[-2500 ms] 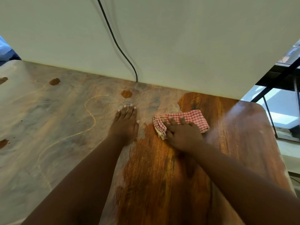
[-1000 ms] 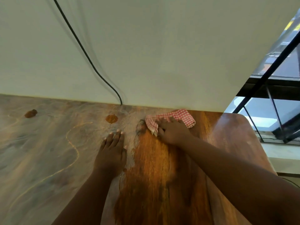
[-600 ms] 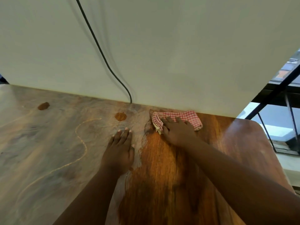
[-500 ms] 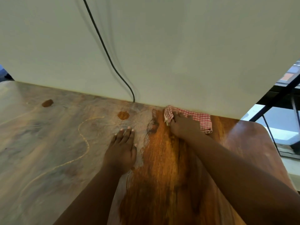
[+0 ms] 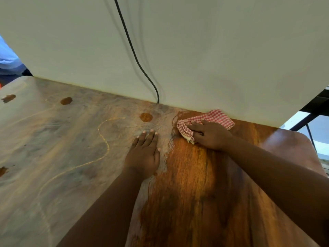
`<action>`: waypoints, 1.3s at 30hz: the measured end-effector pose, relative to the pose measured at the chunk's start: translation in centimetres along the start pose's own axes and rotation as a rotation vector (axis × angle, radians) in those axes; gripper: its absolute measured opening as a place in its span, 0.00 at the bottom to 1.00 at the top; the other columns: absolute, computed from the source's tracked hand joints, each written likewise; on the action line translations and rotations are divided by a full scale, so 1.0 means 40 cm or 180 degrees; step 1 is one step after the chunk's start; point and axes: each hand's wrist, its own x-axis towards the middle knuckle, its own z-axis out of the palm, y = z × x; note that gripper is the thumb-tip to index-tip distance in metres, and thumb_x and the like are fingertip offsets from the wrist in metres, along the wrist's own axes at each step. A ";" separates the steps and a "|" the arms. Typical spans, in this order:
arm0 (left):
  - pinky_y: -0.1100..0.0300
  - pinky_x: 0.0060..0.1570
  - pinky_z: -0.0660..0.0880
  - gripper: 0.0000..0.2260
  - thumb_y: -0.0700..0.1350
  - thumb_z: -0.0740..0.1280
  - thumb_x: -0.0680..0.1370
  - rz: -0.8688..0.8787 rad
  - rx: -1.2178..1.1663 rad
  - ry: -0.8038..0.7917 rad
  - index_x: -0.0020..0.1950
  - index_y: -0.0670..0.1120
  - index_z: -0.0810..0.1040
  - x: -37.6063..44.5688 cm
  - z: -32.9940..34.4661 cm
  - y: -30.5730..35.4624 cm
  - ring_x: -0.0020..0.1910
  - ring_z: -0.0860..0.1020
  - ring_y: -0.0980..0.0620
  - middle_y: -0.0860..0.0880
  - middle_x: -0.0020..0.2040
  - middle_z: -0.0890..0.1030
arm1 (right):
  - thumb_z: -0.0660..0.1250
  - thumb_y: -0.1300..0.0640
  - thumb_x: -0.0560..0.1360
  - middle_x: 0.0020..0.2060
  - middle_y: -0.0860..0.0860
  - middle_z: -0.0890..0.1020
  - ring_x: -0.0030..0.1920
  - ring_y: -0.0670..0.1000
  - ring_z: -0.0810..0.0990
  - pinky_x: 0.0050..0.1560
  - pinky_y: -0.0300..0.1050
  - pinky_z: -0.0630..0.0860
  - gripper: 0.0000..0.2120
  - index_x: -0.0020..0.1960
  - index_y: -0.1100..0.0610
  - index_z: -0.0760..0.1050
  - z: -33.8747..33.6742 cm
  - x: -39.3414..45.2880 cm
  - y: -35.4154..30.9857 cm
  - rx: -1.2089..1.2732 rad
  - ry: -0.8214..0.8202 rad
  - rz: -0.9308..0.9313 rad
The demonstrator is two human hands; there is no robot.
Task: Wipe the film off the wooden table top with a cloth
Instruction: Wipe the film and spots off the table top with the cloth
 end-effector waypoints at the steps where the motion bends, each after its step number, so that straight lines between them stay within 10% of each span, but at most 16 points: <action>1: 0.56 0.73 0.39 0.25 0.53 0.47 0.82 0.0003 -0.0012 0.0019 0.79 0.48 0.49 0.001 -0.001 0.001 0.77 0.45 0.50 0.49 0.79 0.50 | 0.48 0.41 0.80 0.76 0.46 0.58 0.75 0.55 0.54 0.71 0.56 0.55 0.24 0.75 0.38 0.53 -0.004 0.007 0.001 -0.0069 0.0067 0.0128; 9: 0.56 0.73 0.38 0.26 0.53 0.47 0.82 -0.0023 -0.0056 -0.0019 0.79 0.48 0.49 0.002 -0.001 0.000 0.77 0.45 0.50 0.49 0.79 0.50 | 0.45 0.43 0.81 0.78 0.51 0.51 0.75 0.62 0.49 0.70 0.68 0.45 0.26 0.77 0.45 0.47 -0.002 0.161 -0.139 0.0148 0.0178 0.0996; 16: 0.56 0.73 0.38 0.25 0.53 0.48 0.82 -0.0003 -0.0065 0.0056 0.79 0.48 0.50 0.001 0.002 0.000 0.77 0.45 0.50 0.49 0.79 0.51 | 0.47 0.41 0.80 0.77 0.46 0.54 0.76 0.55 0.52 0.72 0.56 0.54 0.24 0.76 0.39 0.51 -0.019 0.072 -0.055 -0.0164 -0.0183 -0.0118; 25: 0.56 0.73 0.37 0.25 0.54 0.46 0.82 -0.0038 -0.0132 0.0091 0.79 0.49 0.49 -0.001 0.009 -0.002 0.77 0.44 0.51 0.50 0.79 0.48 | 0.47 0.46 0.79 0.71 0.55 0.68 0.68 0.62 0.68 0.65 0.69 0.61 0.25 0.75 0.51 0.60 -0.009 0.221 -0.229 -0.0077 0.0499 0.1025; 32: 0.56 0.74 0.37 0.26 0.54 0.46 0.82 -0.0045 -0.0217 0.0026 0.79 0.47 0.47 -0.005 0.002 0.002 0.77 0.42 0.51 0.49 0.79 0.47 | 0.49 0.45 0.80 0.73 0.52 0.66 0.70 0.60 0.65 0.67 0.58 0.63 0.24 0.75 0.43 0.57 0.002 0.142 -0.170 -0.0152 0.0487 0.0073; 39: 0.56 0.73 0.37 0.29 0.57 0.45 0.81 -0.0092 -0.0284 0.0068 0.78 0.45 0.45 -0.011 0.002 -0.002 0.77 0.42 0.50 0.46 0.79 0.46 | 0.48 0.43 0.78 0.61 0.56 0.77 0.60 0.60 0.76 0.55 0.54 0.71 0.23 0.67 0.49 0.70 -0.042 0.228 -0.217 -0.0171 0.0655 0.0848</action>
